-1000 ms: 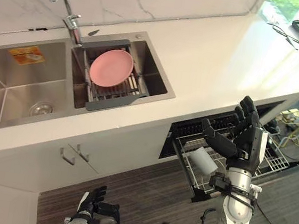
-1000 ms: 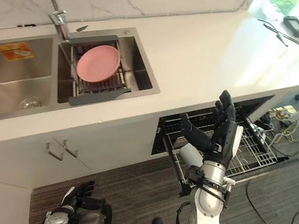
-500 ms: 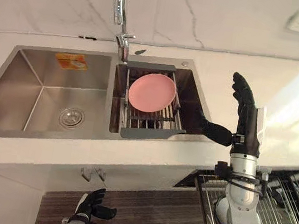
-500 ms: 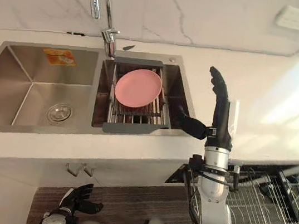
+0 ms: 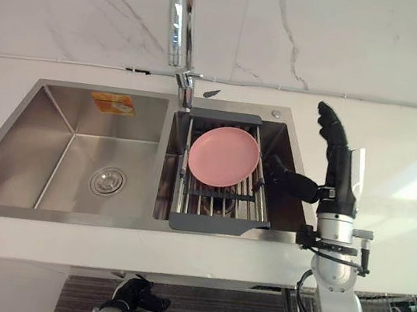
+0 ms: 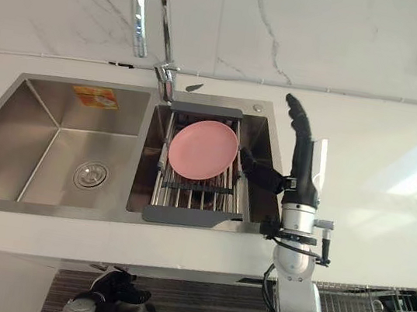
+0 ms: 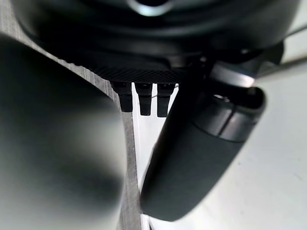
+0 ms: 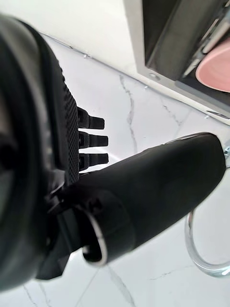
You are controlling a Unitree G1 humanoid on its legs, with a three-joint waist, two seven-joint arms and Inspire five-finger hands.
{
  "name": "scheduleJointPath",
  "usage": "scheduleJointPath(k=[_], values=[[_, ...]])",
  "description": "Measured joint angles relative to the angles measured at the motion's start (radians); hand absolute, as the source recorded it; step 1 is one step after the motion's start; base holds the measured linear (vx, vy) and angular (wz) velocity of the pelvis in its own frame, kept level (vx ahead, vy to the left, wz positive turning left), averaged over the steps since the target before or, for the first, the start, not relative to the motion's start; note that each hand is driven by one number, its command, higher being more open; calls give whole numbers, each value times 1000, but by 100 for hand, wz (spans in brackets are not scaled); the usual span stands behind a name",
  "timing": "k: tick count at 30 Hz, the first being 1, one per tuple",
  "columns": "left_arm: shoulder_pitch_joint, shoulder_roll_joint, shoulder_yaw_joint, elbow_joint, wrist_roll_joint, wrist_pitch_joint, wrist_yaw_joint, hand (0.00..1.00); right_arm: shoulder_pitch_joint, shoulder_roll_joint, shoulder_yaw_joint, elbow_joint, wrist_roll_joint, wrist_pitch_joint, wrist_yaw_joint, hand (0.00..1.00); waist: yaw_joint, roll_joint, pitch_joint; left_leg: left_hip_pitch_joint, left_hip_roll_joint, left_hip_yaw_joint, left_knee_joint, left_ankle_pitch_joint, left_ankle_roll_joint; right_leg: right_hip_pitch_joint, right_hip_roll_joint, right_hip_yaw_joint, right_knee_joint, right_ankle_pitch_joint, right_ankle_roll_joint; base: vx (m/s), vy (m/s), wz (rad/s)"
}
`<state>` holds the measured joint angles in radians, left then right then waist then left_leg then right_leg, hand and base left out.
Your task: Walk over to the sink, pick up the cup, carry it to the dishwasher, place the cup inside the dishwasher, then close the dishwasher door
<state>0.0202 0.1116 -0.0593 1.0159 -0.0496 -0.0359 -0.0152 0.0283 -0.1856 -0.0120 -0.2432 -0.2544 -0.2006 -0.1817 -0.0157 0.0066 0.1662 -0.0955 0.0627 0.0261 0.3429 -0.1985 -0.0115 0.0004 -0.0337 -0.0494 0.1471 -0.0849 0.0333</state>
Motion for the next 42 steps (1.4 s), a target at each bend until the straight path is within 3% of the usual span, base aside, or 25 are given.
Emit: scheduleJointPath(k=[5, 10, 11, 20, 23, 31, 42], values=[[0, 2, -5, 11, 10, -10, 21, 90, 47, -6, 23, -1, 1, -1, 40, 90, -4, -2, -1, 23, -10, 48, -45, 23, 10, 22, -14, 46, -84, 42, 25, -79, 59, -26], [10, 1, -5, 24, 11, -38, 47, 90, 118, -21, 20, 0, -2, 0, 67, 90, -26, -2, -1, 48, -9, 54, -100, 66, 0, 39, -10, 51, -130, 82, 21, -34, -29, -6], [15, -5, -6, 48, 13, -77, 60, 90, 141, -51, 22, 28, -6, 1, 87, 90, -27, 5, -18, 76, -10, 30, -162, 106, -10, 74, 6, 46, -198, 122, 7, 0, 0, 0], [19, -10, 16, 48, 11, -74, 59, 90, 140, -44, 22, 65, -6, 6, 85, 90, -25, 7, -18, 96, -6, 31, -171, 109, -11, 90, 0, 40, -199, 123, 8, 0, 0, 0], [22, -12, 25, 47, 9, -72, 59, 90, 140, -27, 22, 94, -7, 32, 77, 90, -23, 7, -18, 110, -6, 32, -187, 119, -11, 96, -1, 39, -199, 123, 8, 0, 0, 0], [43, -23, 73, 36, -31, -83, 62, 90, 136, -21, 16, 107, -53, 59, 48, 90, 1, 6, -35, 134, -6, 31, -222, 137, -14, 107, -1, 35, -199, 123, 10, -27, -6, 1], [59, -24, 83, 20, -30, -104, 75, 90, 42, -119, 16, 112, -135, 59, 42, 90, 7, -3, -41, 139, -11, 10, -267, 167, -18, 104, -4, 13, -198, 118, 17, -20, -8, 5]])
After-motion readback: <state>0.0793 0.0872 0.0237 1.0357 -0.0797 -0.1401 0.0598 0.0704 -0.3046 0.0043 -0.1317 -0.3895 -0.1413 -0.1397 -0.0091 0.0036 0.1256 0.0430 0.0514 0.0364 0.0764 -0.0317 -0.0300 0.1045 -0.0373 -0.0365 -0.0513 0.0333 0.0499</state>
